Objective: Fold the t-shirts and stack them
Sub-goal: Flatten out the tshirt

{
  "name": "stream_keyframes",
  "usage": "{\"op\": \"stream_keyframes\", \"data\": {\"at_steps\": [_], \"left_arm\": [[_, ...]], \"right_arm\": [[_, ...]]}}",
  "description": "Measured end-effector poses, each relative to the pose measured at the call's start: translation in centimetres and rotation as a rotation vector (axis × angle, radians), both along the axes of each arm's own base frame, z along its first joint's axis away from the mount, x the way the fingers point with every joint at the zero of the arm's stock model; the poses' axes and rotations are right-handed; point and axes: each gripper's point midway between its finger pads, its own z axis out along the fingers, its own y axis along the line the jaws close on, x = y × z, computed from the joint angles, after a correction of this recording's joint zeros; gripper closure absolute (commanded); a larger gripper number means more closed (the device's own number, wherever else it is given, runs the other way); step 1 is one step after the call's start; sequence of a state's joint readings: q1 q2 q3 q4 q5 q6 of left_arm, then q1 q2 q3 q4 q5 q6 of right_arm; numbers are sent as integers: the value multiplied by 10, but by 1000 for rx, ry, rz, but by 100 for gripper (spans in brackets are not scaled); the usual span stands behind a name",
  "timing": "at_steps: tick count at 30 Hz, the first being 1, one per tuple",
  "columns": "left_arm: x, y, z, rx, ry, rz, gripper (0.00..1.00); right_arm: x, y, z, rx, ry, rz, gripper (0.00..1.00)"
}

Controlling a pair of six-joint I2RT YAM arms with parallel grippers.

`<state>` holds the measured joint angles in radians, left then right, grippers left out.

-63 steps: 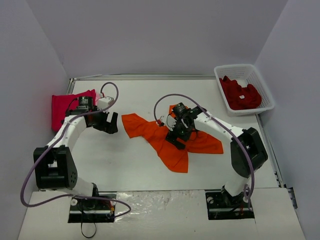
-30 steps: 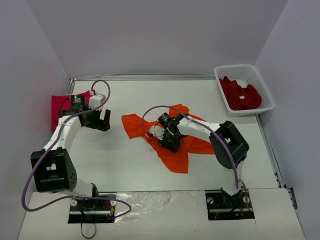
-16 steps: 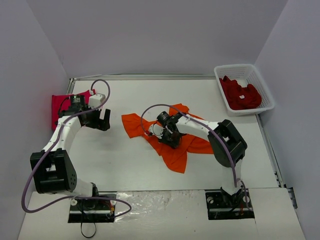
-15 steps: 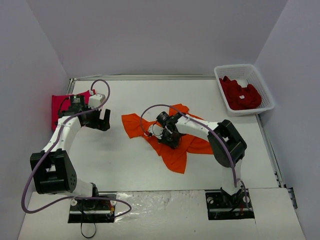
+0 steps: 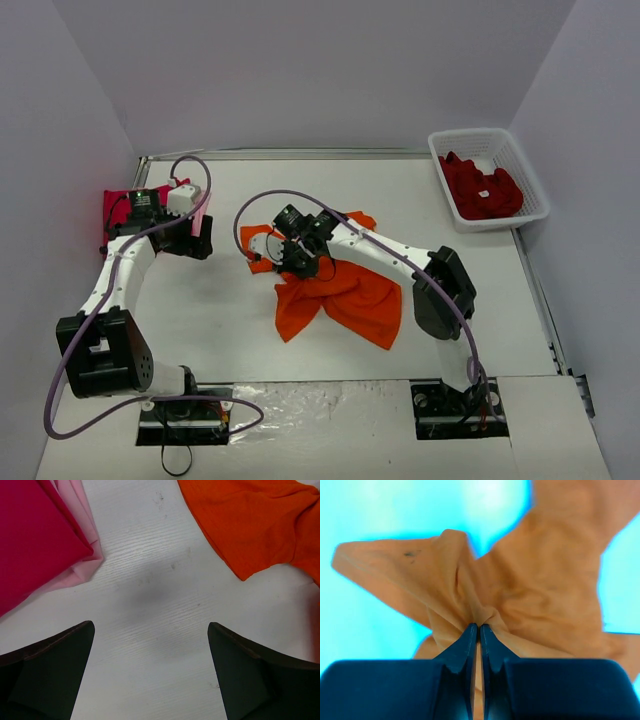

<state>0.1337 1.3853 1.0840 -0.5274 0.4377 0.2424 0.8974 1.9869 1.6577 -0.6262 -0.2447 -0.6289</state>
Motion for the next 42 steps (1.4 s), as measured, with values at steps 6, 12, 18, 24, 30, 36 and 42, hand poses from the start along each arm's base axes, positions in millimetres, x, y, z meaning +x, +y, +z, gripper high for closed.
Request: {"op": "stream_keyframes", "data": {"at_steps": [6, 12, 18, 24, 30, 36, 42], "left_arm": [[0, 0, 1, 2, -2, 2, 3], [0, 0, 0, 1, -1, 1, 3], [0, 0, 0, 1, -1, 1, 3], [0, 0, 1, 1, -2, 1, 3], [0, 0, 1, 1, -2, 1, 3], [0, -1, 1, -6, -2, -5, 3], [-1, -2, 1, -11, -2, -8, 3]], "right_arm": [[57, 9, 67, 125, -143, -94, 100], [125, -30, 136, 233, -281, -271, 100], [151, -61, 168, 269, -351, -363, 100], [127, -28, 162, 276, -326, -283, 100], [88, 26, 144, 293, -255, -134, 100], [76, 66, 121, 304, -203, -62, 41], [94, 56, 104, 257, -216, -101, 43]]}}
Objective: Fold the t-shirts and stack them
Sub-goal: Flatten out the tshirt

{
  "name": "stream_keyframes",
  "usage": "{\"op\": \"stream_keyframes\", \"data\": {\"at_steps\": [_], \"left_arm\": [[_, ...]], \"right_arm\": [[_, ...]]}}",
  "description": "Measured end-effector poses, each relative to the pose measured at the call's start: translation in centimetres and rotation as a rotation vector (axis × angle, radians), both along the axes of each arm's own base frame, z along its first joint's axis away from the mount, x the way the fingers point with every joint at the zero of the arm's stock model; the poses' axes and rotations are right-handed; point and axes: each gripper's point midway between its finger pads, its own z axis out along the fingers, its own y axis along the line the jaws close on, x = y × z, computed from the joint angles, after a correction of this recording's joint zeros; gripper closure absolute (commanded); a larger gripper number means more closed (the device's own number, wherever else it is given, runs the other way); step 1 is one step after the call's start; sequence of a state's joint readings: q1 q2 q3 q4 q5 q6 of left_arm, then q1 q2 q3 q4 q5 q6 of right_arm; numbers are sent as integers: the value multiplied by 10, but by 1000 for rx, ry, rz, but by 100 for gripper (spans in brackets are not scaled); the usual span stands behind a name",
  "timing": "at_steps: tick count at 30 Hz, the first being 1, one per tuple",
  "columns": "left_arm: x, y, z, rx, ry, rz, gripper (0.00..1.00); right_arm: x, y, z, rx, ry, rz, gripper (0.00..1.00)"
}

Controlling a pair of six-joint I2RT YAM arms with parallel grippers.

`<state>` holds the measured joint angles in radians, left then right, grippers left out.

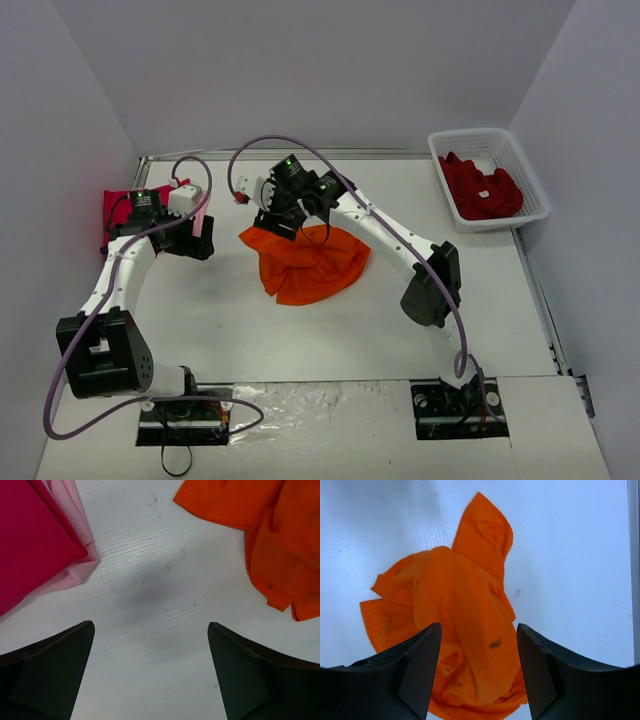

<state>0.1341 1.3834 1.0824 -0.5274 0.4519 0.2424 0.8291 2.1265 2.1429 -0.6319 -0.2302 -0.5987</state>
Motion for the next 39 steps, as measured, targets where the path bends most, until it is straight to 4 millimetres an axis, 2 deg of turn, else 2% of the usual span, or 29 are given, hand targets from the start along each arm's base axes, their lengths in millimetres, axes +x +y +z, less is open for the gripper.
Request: {"op": "stream_keyframes", "data": {"at_steps": [3, 7, 15, 17, 22, 25, 26, 30, 35, 39], "left_arm": [[0, -1, 0, -3, 0, -2, 3], [0, -3, 0, -14, 0, -11, 3], [-1, -9, 0, -44, 4, -32, 3], [-1, -11, 0, -48, 5, -37, 3], [-1, -13, -3, -56, 16, -45, 3], [-2, -13, -4, -57, 19, -46, 3], [-2, -14, -4, -57, 18, -47, 3], [-2, -14, -4, -57, 19, -48, 3], [-2, -14, -4, -56, 19, -49, 3], [-2, -14, -4, -56, 20, -48, 3]], "right_arm": [[16, -15, -5, -9, -7, -45, 43], [34, -47, -22, -45, 15, -115, 45], [40, -110, -64, -129, 99, -236, 50], [48, -125, -72, -125, 116, -287, 50], [91, -178, -70, -99, 99, -461, 49], [122, -201, -70, -91, 67, -549, 46], [134, -204, -67, -82, 44, -574, 46], [148, -202, -101, -117, 66, -589, 46], [142, -197, -146, -176, 130, -575, 46], [139, -194, -156, -189, 148, -565, 46]]}}
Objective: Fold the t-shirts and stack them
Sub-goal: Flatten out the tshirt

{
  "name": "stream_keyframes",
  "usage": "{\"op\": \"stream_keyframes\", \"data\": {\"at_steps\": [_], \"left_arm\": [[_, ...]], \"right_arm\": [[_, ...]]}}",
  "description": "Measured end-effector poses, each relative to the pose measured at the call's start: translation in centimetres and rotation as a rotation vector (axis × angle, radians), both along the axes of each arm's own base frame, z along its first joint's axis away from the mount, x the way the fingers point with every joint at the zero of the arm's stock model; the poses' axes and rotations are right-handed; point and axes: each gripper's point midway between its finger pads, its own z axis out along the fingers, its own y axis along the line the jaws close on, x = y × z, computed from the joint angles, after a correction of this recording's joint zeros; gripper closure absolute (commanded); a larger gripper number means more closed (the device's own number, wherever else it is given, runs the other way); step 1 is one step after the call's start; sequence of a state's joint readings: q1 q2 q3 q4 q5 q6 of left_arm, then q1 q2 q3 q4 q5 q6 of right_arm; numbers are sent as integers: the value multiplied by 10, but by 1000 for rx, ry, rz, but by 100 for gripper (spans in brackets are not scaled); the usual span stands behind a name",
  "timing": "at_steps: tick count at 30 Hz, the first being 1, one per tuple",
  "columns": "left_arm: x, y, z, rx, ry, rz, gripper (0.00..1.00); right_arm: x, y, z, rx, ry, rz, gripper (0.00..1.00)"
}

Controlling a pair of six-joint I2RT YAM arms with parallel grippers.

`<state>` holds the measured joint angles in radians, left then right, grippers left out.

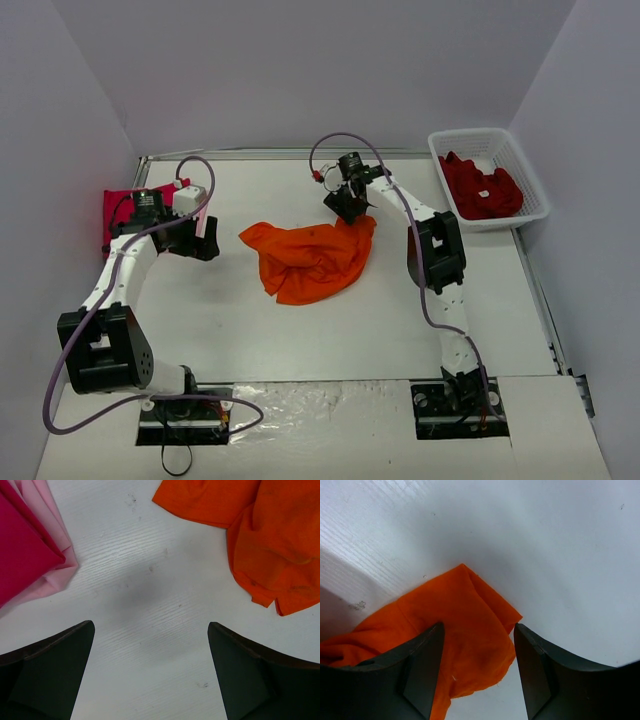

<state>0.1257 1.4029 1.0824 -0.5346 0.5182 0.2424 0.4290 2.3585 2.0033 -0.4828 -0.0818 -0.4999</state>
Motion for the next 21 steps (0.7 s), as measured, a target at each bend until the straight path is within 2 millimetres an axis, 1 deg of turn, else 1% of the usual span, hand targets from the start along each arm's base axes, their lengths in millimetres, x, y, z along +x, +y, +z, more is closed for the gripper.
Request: {"op": "stream_keyframes", "data": {"at_steps": [9, 11, 12, 16, 17, 18, 21], "left_arm": [[0, 1, -3, 2, 7, 1, 3], [0, 1, -4, 2, 11, 2, 3], [0, 1, -4, 2, 11, 2, 3], [0, 1, -4, 4, 11, -1, 3], [1, 1, -4, 4, 12, -1, 3], [1, 1, -5, 5, 13, -1, 3], [1, 2, -6, 8, 16, -1, 3]], "right_arm": [[-1, 2, -1, 16, 9, 8, 48], [-3, 3, -4, 21, 19, 13, 55], [-6, 3, -7, 22, 29, 16, 62], [-12, 3, -15, 28, 57, 23, 79], [-12, 3, -16, 30, 58, 24, 82], [-12, 4, -16, 32, 59, 25, 86], [-12, 3, -16, 35, 62, 26, 93]]}}
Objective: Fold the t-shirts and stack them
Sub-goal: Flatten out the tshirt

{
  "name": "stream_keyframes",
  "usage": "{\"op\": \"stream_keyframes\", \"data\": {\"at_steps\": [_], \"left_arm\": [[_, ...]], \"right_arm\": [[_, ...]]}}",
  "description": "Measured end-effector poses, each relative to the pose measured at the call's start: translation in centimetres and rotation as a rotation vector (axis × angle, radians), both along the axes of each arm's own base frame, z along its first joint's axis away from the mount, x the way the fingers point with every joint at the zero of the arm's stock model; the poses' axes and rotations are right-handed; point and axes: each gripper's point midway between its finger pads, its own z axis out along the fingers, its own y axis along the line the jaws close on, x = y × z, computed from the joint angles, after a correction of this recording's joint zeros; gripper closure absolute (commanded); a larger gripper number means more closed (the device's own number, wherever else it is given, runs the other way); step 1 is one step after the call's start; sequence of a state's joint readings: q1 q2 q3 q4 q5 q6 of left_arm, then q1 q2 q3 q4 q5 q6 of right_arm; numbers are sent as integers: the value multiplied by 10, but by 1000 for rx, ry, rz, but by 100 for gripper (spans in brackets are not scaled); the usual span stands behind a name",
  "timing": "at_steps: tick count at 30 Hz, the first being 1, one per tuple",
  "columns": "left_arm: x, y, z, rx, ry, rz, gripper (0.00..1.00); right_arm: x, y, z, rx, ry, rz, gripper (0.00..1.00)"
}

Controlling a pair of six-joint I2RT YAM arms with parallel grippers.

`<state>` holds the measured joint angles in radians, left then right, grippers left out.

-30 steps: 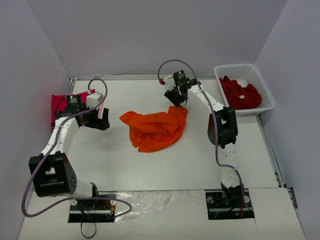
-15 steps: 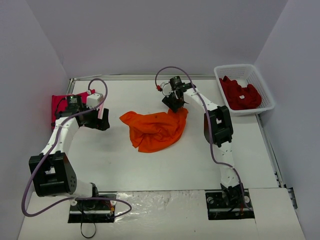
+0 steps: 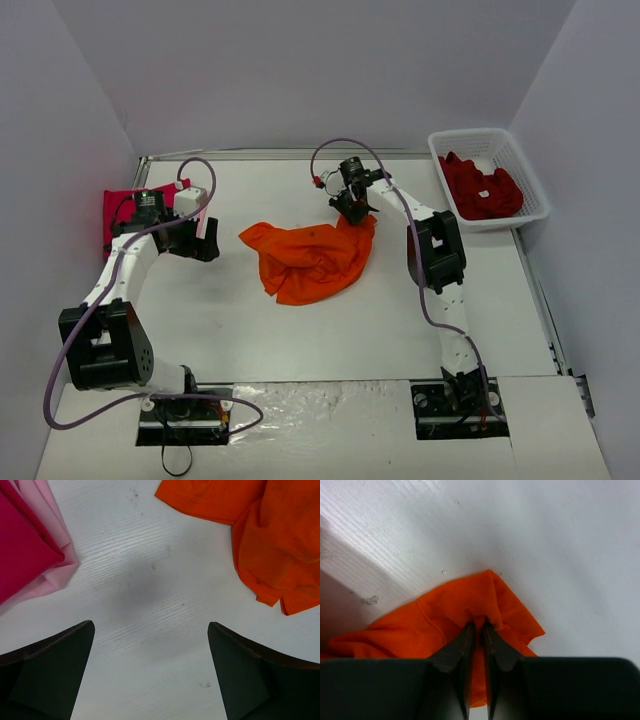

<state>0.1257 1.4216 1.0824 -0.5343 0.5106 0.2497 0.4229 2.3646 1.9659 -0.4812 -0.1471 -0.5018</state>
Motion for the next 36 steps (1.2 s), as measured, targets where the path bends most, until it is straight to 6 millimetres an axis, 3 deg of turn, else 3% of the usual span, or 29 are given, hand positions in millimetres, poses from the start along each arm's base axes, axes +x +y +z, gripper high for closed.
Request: {"op": "stream_keyframes", "data": {"at_steps": [3, 13, 19, 26, 29, 32, 36], "left_arm": [[0, 1, -1, 3, 4, 2, 3], [0, 1, -3, 2, 10, 2, 3], [0, 0, -3, 1, 10, 1, 3], [0, -1, 0, -5, 0, -4, 3], [-1, -2, 1, -11, 1, -8, 3], [-2, -4, 1, -14, 4, -11, 3], [-2, -4, 1, -16, 3, -14, 3]], "right_arm": [[1, -2, 0, 3, 2, -3, 100], [9, -22, 1, -5, -3, -46, 100], [5, -56, 20, -25, -19, -107, 100], [-29, -95, 107, -23, -147, -154, 100], [-57, -105, 137, -12, -198, -155, 100], [-89, -114, 143, -16, -204, -156, 100], [-131, -131, 131, -52, -168, -165, 100]]}}
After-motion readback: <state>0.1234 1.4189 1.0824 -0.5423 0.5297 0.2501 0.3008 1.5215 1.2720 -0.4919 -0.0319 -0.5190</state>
